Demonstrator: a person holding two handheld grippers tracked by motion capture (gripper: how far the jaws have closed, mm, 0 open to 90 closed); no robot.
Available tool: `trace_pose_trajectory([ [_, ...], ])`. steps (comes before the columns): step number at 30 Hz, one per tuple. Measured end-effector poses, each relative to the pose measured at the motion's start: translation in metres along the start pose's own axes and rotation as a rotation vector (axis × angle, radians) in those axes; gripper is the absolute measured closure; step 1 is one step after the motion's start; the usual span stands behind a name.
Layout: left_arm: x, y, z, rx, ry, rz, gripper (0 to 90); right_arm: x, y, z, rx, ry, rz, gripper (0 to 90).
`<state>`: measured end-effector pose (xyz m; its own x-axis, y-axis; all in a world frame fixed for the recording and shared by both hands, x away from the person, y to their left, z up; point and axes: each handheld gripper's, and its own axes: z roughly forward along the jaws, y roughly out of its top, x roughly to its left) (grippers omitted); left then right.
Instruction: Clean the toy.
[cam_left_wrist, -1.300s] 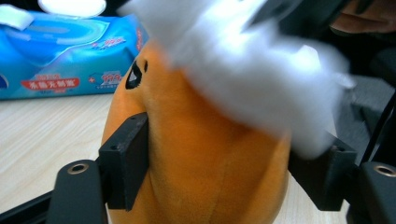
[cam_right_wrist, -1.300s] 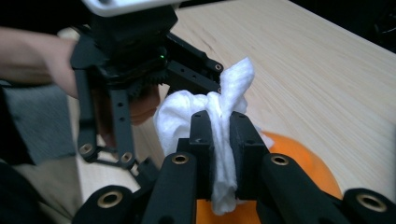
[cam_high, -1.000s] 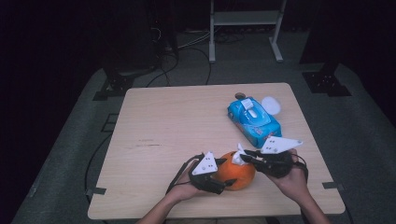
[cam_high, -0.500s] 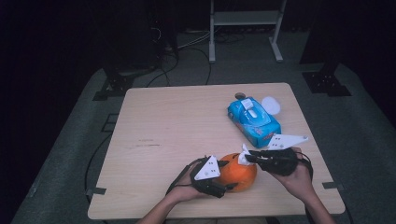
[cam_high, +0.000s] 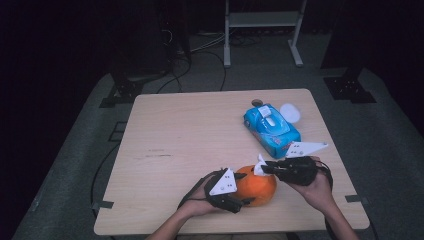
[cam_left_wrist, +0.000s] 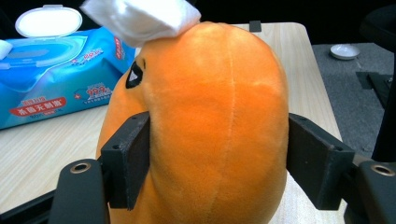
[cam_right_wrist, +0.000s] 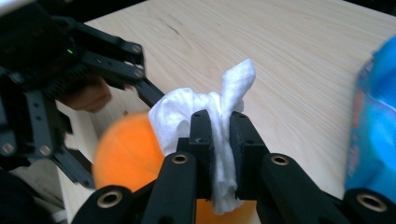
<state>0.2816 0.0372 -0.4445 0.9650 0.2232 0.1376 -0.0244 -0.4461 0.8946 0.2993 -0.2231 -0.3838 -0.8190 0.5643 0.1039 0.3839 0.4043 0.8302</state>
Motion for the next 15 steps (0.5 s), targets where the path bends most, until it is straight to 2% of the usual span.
trace_pose_trajectory([
  [2,0.003,-0.002,-0.002,-0.005,-0.002,-0.023,28.2,-0.005,-0.004,-0.003,0.005,-0.012,0.012,79.9],
  [6,0.013,-0.006,-0.007,-0.021,-0.002,-0.104,28.2,-0.01,-0.009,-0.004,0.0,-0.027,0.037,80.0],
  [8,0.02,-0.008,-0.01,-0.027,-0.003,-0.159,28.2,-0.01,-0.009,-0.007,-0.018,-0.012,0.051,80.0],
  [10,0.026,-0.012,-0.014,-0.037,-0.008,-0.206,28.2,-0.007,-0.007,-0.007,-0.041,0.025,0.06,80.0],
  [13,0.032,-0.017,-0.017,-0.048,-0.018,-0.222,28.2,-0.004,-0.005,-0.003,-0.042,0.029,0.05,80.0],
  [15,0.033,-0.018,-0.018,-0.048,-0.026,-0.224,28.1,-0.009,-0.007,0.001,-0.045,0.038,0.078,79.9],
])
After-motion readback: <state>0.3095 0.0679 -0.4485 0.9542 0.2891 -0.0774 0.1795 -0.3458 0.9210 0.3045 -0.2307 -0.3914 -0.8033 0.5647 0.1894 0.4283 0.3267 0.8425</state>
